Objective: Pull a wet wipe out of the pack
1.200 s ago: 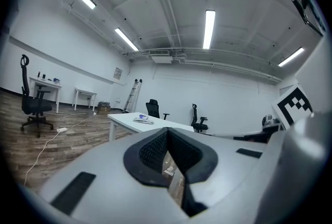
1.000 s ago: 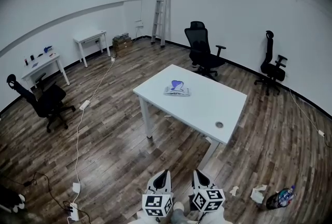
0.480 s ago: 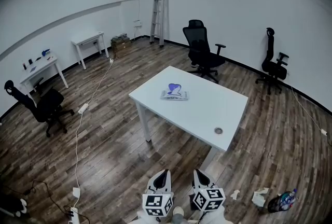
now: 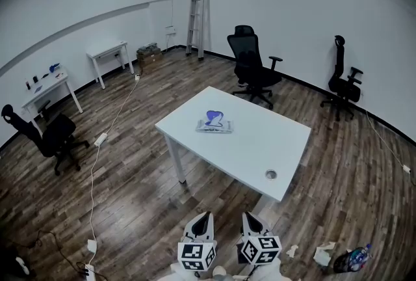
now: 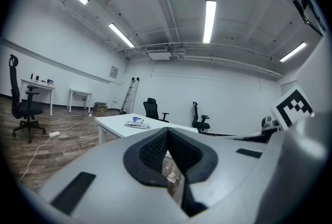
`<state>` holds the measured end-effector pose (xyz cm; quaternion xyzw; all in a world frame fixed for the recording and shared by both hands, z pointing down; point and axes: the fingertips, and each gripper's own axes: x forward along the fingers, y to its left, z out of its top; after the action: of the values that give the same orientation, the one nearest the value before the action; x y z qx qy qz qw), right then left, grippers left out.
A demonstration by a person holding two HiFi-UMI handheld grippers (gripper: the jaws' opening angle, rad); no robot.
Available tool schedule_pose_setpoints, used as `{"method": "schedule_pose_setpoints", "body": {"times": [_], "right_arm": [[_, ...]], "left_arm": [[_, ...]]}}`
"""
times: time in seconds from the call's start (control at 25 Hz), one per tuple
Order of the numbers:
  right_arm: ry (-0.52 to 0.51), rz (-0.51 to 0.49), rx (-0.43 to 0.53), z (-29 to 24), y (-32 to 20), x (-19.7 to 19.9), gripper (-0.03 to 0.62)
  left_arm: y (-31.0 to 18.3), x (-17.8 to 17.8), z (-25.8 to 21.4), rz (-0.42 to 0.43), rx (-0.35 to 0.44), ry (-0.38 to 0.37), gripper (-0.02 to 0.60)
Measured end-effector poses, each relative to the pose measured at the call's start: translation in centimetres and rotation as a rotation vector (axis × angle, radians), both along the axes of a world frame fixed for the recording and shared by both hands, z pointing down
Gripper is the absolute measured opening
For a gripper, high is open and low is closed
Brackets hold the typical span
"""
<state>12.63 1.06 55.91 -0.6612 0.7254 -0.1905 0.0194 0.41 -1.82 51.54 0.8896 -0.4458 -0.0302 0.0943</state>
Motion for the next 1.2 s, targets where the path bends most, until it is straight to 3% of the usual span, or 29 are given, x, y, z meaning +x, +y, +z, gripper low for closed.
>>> {"method": "schedule_pose_setpoints", "body": {"times": [1.2], "right_arm": [[-0.024,0.004,-0.031,1.3,-6.7,5.0,0.009]], "left_arm": [[-7.0,4.0,0.9,-0.014,-0.019,-0.03,-0.002]]}}
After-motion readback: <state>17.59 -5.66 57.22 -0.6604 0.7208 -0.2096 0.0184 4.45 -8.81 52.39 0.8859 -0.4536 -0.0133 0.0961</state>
